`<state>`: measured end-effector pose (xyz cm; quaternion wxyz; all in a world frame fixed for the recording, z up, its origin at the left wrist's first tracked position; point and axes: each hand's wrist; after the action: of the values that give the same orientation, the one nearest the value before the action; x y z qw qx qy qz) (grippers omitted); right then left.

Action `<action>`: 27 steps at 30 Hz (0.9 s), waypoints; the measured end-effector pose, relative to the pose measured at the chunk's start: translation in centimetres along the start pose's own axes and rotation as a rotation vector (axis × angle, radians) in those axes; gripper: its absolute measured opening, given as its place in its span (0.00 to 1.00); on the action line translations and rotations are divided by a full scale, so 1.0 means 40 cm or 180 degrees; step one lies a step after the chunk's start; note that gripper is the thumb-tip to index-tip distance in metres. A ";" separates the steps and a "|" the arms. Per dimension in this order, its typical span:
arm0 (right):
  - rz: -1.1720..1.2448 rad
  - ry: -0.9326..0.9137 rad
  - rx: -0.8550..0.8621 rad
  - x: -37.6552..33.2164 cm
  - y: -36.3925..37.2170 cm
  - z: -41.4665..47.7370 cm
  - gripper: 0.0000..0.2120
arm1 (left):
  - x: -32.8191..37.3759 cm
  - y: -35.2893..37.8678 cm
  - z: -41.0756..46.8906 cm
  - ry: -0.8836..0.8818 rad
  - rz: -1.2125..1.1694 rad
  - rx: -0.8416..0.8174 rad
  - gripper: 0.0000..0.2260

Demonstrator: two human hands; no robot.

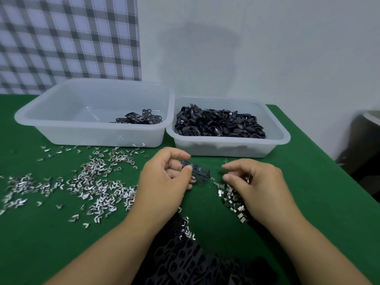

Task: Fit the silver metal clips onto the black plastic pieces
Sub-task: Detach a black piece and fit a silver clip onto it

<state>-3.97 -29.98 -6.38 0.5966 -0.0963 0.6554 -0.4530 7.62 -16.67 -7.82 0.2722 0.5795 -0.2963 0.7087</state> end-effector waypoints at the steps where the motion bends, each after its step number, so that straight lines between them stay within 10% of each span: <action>1: 0.0021 -0.0004 0.0043 0.001 0.001 0.000 0.08 | 0.000 -0.001 0.000 0.0021 0.0043 0.0006 0.10; 15: 0.1272 -0.0442 0.0223 -0.034 0.021 -0.007 0.11 | 0.015 0.011 -0.016 0.0242 0.1029 -0.0510 0.02; 27: 0.0222 -0.0851 0.0355 -0.036 0.030 -0.013 0.10 | 0.011 0.008 -0.014 0.0201 0.0790 -0.0499 0.05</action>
<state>-3.54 -28.11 -6.29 0.6983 -0.0997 0.5470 -0.4509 6.94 -16.47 -7.52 0.2361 0.4928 -0.4114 0.7295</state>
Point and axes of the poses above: each hand's wrist, its own z-axis towards the middle knuckle, its own y-axis out of the palm, x = y × z, and after that the axes turned 15 degrees about -x, right-handed
